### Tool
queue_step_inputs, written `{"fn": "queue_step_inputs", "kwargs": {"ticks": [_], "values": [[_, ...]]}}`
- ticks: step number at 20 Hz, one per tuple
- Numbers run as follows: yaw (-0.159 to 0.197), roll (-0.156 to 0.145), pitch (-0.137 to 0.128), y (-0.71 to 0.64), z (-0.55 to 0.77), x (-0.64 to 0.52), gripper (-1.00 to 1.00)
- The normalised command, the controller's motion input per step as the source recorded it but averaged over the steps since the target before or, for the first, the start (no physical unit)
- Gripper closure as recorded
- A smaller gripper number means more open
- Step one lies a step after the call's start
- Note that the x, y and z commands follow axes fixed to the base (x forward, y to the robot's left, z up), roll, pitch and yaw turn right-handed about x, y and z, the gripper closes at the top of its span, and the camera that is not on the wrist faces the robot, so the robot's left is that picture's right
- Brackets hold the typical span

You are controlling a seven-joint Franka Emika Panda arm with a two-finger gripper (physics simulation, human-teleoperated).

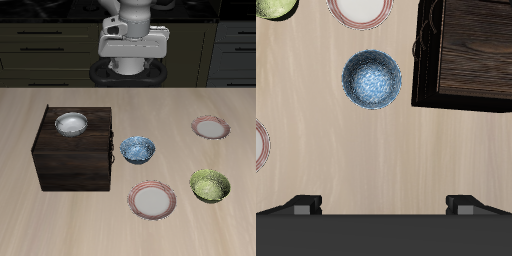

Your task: Place the blue bowl on the plate next to the green bowl

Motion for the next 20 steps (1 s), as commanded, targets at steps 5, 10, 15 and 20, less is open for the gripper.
{"fn": "queue_step_inputs", "kwargs": {"ticks": [5, 10, 15, 20], "values": [[-0.003, -0.007, 0.009, 0.03, -0.02, 0.16, -1.0], [-0.016, -0.005, 0.019, 0.05, -0.04, 0.37, -1.0], [-0.018, 0.011, 0.007, 0.06, -0.02, 0.22, -1.0], [-0.006, 0.027, 0.003, 0.16, 0.03, 0.3, -1.0]]}}
